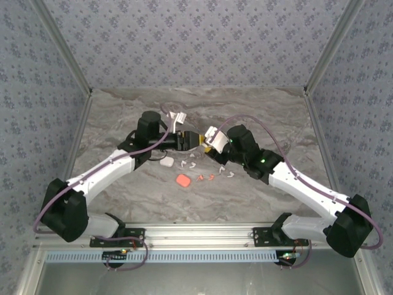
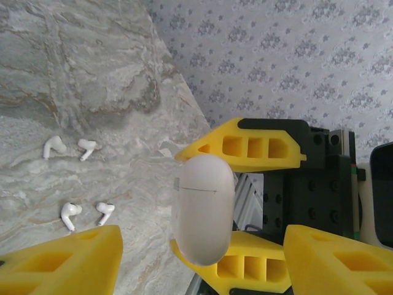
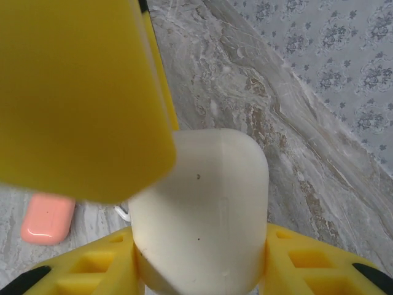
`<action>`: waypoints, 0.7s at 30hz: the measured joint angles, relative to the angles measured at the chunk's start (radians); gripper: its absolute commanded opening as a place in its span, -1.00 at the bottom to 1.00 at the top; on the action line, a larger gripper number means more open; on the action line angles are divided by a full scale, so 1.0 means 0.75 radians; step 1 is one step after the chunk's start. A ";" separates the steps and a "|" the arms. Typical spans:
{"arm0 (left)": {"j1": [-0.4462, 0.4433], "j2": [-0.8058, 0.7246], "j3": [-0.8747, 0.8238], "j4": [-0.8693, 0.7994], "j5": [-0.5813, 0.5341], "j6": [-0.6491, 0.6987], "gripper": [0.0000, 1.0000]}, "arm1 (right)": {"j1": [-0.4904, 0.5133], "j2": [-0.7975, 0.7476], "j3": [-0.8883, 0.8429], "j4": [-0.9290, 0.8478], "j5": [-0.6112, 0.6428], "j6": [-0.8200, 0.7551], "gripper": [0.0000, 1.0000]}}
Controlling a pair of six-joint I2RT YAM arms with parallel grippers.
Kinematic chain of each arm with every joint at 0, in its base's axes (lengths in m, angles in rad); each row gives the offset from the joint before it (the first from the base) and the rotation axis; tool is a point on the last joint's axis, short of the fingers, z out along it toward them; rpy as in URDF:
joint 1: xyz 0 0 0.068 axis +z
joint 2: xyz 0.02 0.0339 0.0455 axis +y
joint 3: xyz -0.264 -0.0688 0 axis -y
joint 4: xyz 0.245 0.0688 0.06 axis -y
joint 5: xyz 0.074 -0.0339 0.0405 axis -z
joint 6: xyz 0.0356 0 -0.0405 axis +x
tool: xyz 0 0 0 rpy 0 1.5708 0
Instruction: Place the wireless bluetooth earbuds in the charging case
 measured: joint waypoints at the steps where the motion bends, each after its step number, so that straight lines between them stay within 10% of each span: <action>1: -0.009 0.009 0.008 0.001 0.003 0.004 0.22 | 0.001 0.000 0.000 0.000 -0.001 0.000 -0.10; 16: -0.036 0.063 0.028 -0.011 0.009 0.050 -0.58 | 0.004 0.002 0.001 -0.011 -0.009 0.001 -0.04; 21: -0.037 0.063 0.028 -0.012 0.006 0.058 -0.69 | -0.010 0.014 0.030 -0.051 -0.042 0.018 0.44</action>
